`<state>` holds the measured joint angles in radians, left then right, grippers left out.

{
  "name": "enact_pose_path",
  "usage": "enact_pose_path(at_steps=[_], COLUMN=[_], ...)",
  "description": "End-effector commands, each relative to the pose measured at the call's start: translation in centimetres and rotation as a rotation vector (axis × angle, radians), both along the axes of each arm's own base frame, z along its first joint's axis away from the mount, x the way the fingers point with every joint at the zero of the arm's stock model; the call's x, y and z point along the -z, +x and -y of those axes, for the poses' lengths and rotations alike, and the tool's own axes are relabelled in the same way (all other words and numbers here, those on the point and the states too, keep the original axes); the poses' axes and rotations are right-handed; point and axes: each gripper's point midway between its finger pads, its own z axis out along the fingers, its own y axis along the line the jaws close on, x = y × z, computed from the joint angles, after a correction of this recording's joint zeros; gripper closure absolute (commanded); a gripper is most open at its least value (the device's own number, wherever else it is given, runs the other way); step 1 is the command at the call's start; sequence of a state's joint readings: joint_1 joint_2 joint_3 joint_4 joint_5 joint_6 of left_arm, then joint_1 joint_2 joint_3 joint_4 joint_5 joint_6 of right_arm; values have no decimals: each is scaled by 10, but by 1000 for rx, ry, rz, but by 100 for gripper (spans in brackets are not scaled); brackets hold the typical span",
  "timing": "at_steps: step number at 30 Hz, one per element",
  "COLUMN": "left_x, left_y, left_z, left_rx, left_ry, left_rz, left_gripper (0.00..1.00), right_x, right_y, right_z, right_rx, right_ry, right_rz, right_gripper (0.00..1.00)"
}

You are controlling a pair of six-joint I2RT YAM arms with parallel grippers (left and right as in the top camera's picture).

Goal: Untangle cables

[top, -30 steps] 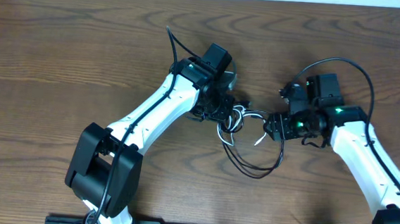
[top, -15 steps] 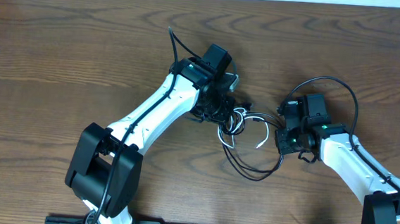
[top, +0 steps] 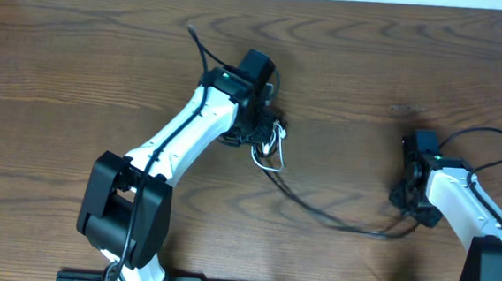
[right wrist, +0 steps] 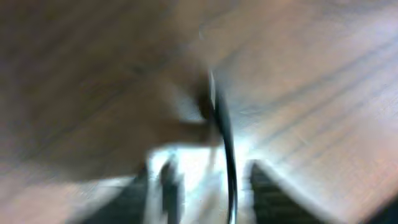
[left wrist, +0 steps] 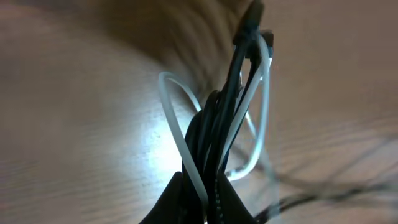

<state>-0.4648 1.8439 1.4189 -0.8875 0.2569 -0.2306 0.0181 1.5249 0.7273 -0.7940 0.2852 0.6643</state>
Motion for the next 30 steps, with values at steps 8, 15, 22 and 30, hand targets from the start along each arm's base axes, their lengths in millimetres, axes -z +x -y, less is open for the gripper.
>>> enact_pose_path(at_steps=[8,15,22,30], left_x=[-47,-49,-50,-67], left_y=[-17,-26,-26,-41], left_z=[73,74,81,102], left_rx=[357,426,387,434], left_ry=[-480,-503,-511,-639], left_rz=[34,30,17,-17], left_gripper=[93,93,92,92], right_x=[-16,-82,-85,-41], right_y=[67,101,94,99], right_z=[-119,-180,-192,-157], right_rx=[-539,-749,-779,-583], right_ry=[639,999,1040,743], right_rz=[303,627,613,476], right_gripper=[2,4,17,42])
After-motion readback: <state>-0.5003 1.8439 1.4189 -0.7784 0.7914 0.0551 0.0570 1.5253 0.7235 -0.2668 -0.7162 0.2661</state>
